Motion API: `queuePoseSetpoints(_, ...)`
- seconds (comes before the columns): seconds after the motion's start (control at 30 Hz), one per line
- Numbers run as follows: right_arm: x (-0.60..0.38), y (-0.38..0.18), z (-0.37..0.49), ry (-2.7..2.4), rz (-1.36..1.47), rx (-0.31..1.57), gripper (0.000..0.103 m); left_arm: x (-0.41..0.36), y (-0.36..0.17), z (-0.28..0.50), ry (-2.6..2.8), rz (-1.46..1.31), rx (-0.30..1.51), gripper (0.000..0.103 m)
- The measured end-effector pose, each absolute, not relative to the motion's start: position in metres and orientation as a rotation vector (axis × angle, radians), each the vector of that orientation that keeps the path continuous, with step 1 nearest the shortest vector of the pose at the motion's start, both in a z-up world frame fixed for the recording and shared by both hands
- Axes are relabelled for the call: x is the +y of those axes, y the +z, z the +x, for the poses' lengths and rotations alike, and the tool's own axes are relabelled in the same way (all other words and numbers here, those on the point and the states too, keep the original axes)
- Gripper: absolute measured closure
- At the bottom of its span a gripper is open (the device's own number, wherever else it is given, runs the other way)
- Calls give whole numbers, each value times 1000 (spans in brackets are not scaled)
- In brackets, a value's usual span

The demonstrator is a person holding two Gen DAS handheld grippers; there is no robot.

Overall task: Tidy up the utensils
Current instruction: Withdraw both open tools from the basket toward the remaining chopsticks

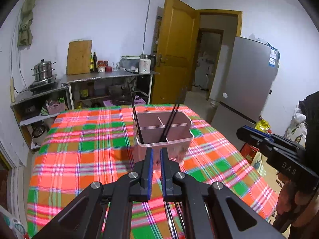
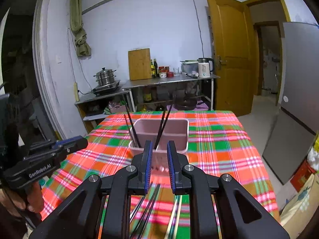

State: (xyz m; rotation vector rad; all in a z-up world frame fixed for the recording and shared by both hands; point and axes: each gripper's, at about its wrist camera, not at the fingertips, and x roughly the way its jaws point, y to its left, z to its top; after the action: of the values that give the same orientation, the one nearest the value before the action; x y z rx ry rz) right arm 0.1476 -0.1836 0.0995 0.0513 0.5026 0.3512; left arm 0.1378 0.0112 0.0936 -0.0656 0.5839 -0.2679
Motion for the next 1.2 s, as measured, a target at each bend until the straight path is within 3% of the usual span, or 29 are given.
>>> queuePoseSetpoints(0.63, -202, 42, 89, 359, 85, 620, 88, 8, 33, 80, -288, -52, 687, 97)
queuePoseSetpoints(1.2, -202, 10, 91, 373, 108, 706, 88, -1, -4, 91, -302, -62, 794, 97)
